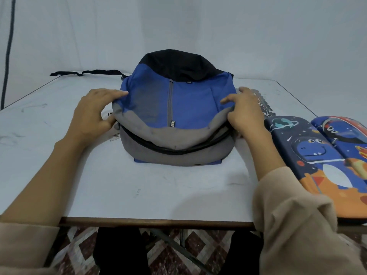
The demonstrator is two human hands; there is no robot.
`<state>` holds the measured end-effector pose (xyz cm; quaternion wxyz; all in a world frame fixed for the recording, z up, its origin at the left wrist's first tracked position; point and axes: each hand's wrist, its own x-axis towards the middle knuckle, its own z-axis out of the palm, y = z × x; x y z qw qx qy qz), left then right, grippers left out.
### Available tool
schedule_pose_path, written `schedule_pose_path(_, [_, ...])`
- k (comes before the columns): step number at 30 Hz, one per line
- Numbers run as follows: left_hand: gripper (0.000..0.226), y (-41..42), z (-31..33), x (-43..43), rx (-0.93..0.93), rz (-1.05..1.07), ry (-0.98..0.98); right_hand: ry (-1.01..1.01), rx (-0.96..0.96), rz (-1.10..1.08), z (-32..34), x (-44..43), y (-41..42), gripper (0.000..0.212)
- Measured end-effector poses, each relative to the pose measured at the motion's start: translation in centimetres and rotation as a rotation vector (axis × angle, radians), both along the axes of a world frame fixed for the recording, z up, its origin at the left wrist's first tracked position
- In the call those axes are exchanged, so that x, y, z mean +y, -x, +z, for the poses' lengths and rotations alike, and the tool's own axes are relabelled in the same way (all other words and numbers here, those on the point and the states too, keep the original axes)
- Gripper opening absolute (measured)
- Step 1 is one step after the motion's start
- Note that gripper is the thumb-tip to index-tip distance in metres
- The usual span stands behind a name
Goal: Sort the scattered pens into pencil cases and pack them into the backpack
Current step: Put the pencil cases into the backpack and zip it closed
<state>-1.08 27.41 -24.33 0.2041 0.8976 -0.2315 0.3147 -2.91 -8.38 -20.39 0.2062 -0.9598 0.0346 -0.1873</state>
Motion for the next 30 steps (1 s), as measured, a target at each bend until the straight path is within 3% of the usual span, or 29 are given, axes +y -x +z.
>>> schedule_pose_path(4, [0.042,0.1,0.0,-0.4,0.043,-0.022,0.03,-0.017,0.12,0.026,-0.3,-1.0,-0.5,0.049])
schedule_pose_path(10, [0.026,0.8,0.5,-0.5,0.164,-0.061,0.347,-0.31,0.034,0.194,0.3,-1.6,0.1,0.053])
schedule_pose_path(13, [0.03,1.1,1.0,-0.7,0.196,-0.081,0.537,-0.397,-0.083,0.257,1.1,-1.1,0.4,0.036])
schedule_pose_path(16, [0.02,0.5,1.1,-0.8,0.223,-0.062,0.774,-0.468,-0.193,0.168,1.1,-1.5,-0.5,0.023])
schedule_pose_path(18, [0.038,0.0,1.2,-0.8,0.244,-0.008,0.865,-0.521,-0.233,0.094,0.8,-1.5,-1.2,0.023])
schedule_pose_path(20, [0.04,-0.5,0.9,-0.7,0.286,0.061,0.912,-0.465,-0.227,0.012,0.4,-1.1,-1.8,0.027])
schedule_pose_path(24, [0.01,-0.9,-0.3,-0.6,0.332,0.251,0.728,-0.436,-0.052,-0.051,-0.8,-0.6,-2.9,0.018])
schedule_pose_path(27, [0.035,-0.3,-0.6,-1.0,0.325,0.328,0.547,-0.314,0.14,-0.064,-1.2,-0.4,-2.9,0.016])
schedule_pose_path(30, [0.041,0.4,0.0,-1.3,0.185,0.264,0.427,-0.271,0.103,-0.026,-0.9,0.1,-2.6,0.044])
